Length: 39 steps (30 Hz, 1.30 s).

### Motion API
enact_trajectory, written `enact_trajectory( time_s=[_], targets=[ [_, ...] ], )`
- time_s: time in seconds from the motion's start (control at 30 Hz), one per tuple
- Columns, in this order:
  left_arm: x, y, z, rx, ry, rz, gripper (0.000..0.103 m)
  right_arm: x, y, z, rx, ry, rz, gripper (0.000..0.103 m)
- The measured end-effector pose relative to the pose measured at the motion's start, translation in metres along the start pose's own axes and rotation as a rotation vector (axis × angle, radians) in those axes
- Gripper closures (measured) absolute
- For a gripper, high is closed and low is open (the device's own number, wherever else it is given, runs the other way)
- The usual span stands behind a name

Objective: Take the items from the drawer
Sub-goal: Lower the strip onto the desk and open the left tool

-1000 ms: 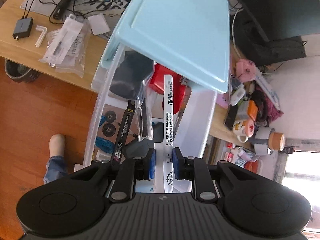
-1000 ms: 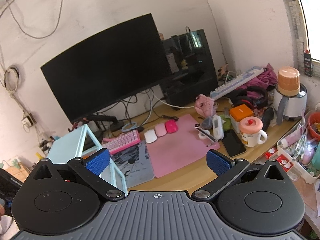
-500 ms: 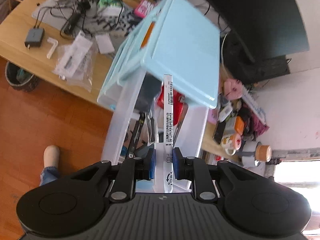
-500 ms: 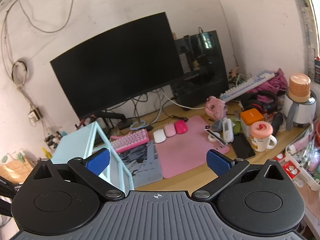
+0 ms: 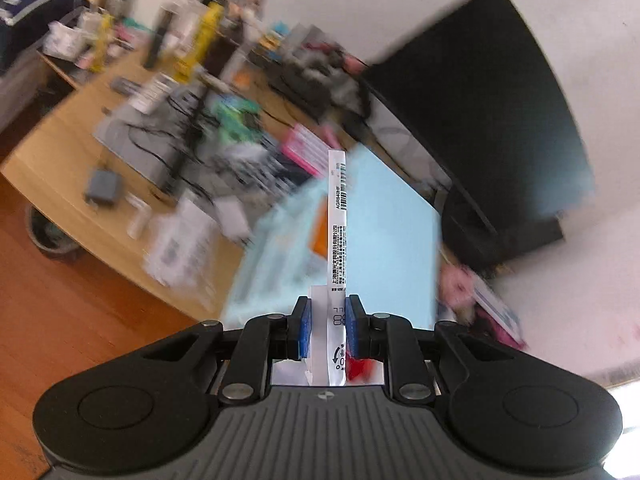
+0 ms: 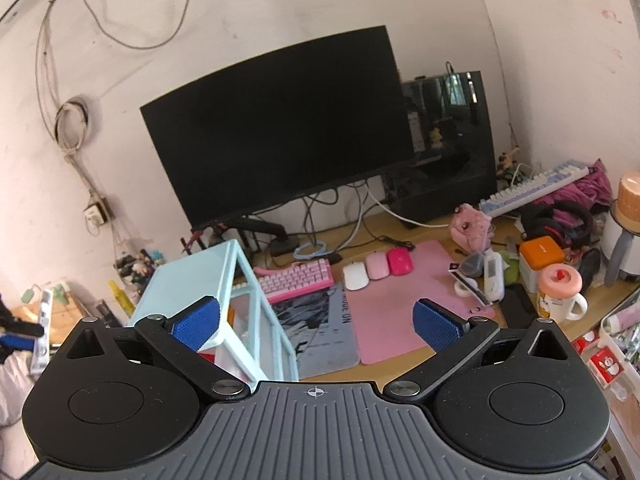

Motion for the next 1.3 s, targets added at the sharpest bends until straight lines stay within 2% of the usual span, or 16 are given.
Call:
enact_trajectory(
  time_s=[0.1,0.2,0.37,0.53,0.77,0.9,1.13,1.3],
  targets=[
    [-0.015,0.02,-0.022,-0.001,-0.048,-0.079,0.085,-0.001,0.006,-0.001,0.009,0.003,0.007,0.0],
    [-0.039,0.043,-0.039,0.012,-0.062,-0.151,0.085,-0.002,0.012,-0.002,0.018,0.008,0.02,0.0],
    [-0.09,0.083,-0.056,0.034,-0.051,-0.258,0.085,-0.004,0.022,-0.002,0.036,0.016,0.043,0.0],
    [-0.138,0.111,-0.063,0.031,-0.023,-0.327,0.085,-0.009,0.034,-0.001,0.053,0.027,0.063,0.0],
    [-0.196,0.14,-0.066,-0.003,0.02,-0.385,0.086,-0.018,0.053,0.0,0.08,0.047,0.082,0.0],
    [-0.223,0.16,-0.062,-0.035,0.052,-0.453,0.086,-0.023,0.064,0.003,0.094,0.061,0.088,0.0],
    [-0.253,0.176,-0.06,-0.092,0.069,-0.515,0.086,-0.027,0.075,0.007,0.102,0.075,0.109,0.0],
    [-0.262,0.177,-0.063,-0.127,0.08,-0.522,0.085,-0.028,0.08,0.007,0.107,0.074,0.119,0.0]
  ],
)
Point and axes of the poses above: each gripper's, at about its wrist camera, not at the fingertips, and x roughly against the way its jaws point, y to its left, z to its underside, the point moved 4 cm from there along -x, roughly the way its jaws point, and after that the axes turned 4 degrees about -z, right-handed, at the moved point
